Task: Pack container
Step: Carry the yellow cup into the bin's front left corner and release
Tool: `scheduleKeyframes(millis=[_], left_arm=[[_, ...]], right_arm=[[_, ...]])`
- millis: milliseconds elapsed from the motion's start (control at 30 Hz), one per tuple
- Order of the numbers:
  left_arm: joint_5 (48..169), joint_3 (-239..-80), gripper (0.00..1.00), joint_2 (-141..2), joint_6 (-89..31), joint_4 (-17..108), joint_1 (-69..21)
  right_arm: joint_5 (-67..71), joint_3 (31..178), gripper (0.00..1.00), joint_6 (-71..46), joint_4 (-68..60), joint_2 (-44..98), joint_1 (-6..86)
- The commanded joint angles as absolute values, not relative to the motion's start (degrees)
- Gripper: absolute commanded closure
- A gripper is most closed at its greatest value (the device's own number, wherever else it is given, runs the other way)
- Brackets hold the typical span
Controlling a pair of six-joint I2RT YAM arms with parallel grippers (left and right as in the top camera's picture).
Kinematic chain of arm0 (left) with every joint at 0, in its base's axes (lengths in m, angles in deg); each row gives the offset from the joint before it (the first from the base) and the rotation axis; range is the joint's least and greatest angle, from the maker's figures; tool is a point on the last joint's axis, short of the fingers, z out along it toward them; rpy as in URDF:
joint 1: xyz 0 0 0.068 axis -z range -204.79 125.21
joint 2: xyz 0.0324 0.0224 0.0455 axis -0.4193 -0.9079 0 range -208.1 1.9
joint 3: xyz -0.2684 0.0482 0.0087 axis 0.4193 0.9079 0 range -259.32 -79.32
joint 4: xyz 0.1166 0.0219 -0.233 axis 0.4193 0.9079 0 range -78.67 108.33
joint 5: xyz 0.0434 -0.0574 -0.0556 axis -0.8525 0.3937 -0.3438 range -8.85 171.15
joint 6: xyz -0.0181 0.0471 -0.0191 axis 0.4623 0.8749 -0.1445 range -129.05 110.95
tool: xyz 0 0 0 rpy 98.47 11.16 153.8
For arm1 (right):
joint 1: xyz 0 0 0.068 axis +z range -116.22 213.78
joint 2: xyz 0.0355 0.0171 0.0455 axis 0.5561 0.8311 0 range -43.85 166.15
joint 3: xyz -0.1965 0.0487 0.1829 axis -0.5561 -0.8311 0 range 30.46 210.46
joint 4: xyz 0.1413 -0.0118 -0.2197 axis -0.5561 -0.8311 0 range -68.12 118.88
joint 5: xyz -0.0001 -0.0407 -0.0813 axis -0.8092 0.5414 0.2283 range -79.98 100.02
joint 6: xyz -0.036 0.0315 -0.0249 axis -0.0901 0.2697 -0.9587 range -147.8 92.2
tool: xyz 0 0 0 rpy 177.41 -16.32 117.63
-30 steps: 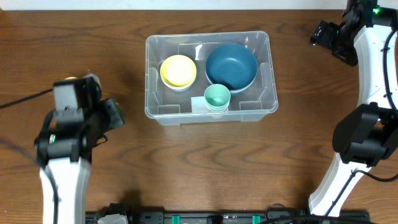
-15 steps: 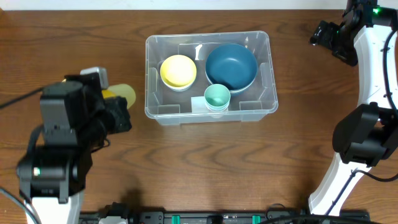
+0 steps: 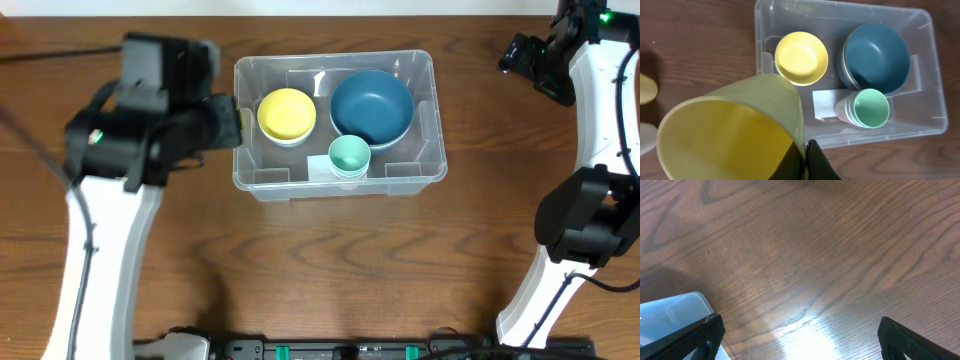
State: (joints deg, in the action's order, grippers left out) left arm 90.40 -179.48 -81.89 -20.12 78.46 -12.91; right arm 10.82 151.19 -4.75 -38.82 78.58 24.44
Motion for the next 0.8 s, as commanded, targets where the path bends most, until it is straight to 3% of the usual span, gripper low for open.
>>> scheduleKeyframes(millis=[0, 767], left_arm=[[87.0, -181.7, 0.94, -86.0, -17.9, 78.8, -10.7], [86.0, -180.7, 0.95, -102.9, -16.4, 82.6, -2.3]], right_arm=[[10.6, 151.5, 0.01, -4.1, -38.8, 78.4, 24.8], [10.6, 151.5, 0.01, -4.1, -38.8, 78.4, 25.5]])
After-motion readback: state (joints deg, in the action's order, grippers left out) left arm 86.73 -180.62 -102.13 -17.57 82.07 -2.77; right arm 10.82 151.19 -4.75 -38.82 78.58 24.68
